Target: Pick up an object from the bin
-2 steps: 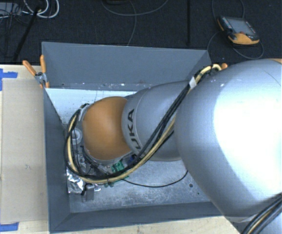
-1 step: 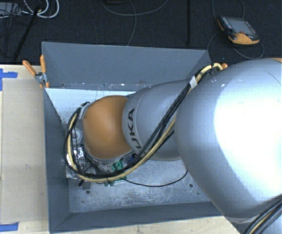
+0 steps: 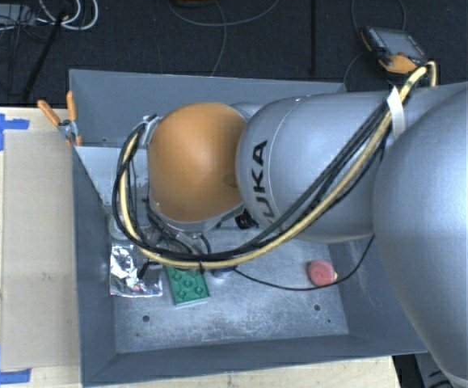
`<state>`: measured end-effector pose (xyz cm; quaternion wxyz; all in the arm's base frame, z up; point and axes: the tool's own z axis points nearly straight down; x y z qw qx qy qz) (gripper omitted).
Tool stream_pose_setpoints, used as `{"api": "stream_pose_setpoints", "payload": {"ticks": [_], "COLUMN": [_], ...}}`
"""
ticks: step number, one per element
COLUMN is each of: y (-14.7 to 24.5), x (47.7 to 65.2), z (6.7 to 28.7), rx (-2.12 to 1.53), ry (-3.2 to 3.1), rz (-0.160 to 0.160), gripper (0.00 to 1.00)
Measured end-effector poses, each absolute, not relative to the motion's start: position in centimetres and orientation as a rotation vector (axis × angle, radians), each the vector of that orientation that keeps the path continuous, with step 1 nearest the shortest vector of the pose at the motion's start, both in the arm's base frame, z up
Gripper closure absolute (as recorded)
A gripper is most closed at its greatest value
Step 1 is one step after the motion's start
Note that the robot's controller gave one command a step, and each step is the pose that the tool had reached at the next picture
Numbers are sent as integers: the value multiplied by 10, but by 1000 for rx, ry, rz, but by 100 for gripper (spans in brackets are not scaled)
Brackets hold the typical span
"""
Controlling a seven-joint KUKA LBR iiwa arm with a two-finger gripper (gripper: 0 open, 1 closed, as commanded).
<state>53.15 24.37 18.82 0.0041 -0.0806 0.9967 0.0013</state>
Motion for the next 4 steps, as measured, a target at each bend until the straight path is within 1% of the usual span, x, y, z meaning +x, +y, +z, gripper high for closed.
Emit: {"api": "stream_pose_setpoints", "payload": {"ticks": [1,2,3,4], "y": [242,202,241,166], "x": [530,520,557,558], "z": [183,295,302,199], "rx": [-250,-789,-1071,-1143], "ry": [3131,3033,2947,2936], "rz": [0,1,3,-1], "gripper": [0,0,0,0]}}
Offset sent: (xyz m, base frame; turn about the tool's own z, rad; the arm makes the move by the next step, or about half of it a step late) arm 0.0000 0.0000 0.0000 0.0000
